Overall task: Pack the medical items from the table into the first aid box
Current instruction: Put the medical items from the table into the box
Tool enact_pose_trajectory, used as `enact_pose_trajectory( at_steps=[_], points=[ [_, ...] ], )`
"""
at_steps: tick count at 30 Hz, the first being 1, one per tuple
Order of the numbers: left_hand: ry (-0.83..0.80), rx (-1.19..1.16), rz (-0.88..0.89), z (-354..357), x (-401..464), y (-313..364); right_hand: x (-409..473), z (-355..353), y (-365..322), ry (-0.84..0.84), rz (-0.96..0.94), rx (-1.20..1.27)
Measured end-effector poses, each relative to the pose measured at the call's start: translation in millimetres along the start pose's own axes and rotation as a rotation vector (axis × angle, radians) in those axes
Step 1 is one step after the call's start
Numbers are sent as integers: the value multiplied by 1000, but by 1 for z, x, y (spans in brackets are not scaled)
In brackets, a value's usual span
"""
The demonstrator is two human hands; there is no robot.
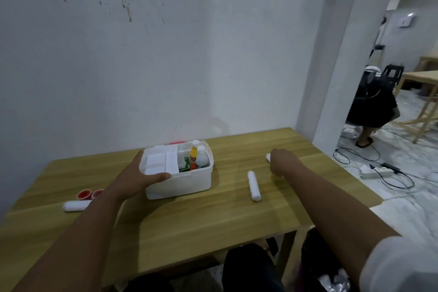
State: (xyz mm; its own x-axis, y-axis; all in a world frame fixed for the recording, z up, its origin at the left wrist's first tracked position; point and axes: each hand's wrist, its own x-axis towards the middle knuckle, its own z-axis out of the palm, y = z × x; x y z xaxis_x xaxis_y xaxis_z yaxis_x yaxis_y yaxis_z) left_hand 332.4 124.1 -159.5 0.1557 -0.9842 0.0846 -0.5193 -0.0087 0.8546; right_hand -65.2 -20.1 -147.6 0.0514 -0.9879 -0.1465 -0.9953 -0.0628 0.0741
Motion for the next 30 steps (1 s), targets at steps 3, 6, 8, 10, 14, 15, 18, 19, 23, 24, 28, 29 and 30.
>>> enact_pose_trajectory(
  at_steps=[3,6,8,10,14,15,18,19,23,24,28,29,30],
  points=[
    [9,25,-1,1,1,-1,-14,-2,-7,-41,14,-25],
    [3,26,-13,0,0,-2,-31,-20,-23,-221,19,-2],
    [9,27,-17,0,0,-2,-39,-30,-33,-302,22,73],
    [27,49,-9,0,-1,-3,-43,-32,-46,-357,4,142],
    [18,67,-9,-2,-1,-2,-47,-25,-69,-285,-27,127],
    [11,61,-11,-3,-1,-2,-48,-24,-73,-283,-32,77],
    [13,43,-16,-3,-2,-1,-45,-22,-82,-329,-43,-61],
    [18,39,-20,-2,-2,0,-45,-21,-82,-311,-48,-62],
    [18,38,-41,-2,-1,-2,-46,-23,-84,-125,-72,148],
    [19,36,-42,-2,-1,-3,-45,-28,-84,-50,-95,228],
    [15,28,-46,-3,-2,-3,-44,-66,-90,114,-240,597],
    [12,26,-42,-2,-2,-2,-47,-75,-93,151,-280,684],
    [12,27,-38,-2,-3,-1,-50,-83,-98,191,-316,753]
  ],
)
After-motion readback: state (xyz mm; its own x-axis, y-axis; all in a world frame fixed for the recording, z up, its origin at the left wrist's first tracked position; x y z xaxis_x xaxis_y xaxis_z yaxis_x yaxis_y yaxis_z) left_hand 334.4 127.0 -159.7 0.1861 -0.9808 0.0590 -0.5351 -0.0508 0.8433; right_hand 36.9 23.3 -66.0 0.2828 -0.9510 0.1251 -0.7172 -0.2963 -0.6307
